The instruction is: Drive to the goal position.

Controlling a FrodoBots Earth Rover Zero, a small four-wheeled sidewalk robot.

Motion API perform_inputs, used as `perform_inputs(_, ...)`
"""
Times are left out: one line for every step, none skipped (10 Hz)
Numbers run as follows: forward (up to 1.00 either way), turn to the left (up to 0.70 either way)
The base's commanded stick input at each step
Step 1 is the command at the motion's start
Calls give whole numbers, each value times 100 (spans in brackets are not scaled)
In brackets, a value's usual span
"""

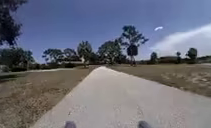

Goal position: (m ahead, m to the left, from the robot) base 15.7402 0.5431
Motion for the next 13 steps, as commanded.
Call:
perform_inputs(100,0)
perform_inputs(100,0)
perform_inputs(100,0)
perform_inputs(100,0)
perform_inputs(100,0)
perform_inputs(100,1)
perform_inputs(100,29)
perform_inputs(100,40)
perform_inputs(100,40)
perform_inputs(100,40)
perform_inputs(100,35)
perform_inputs(100,0)
perform_inputs(100,0)
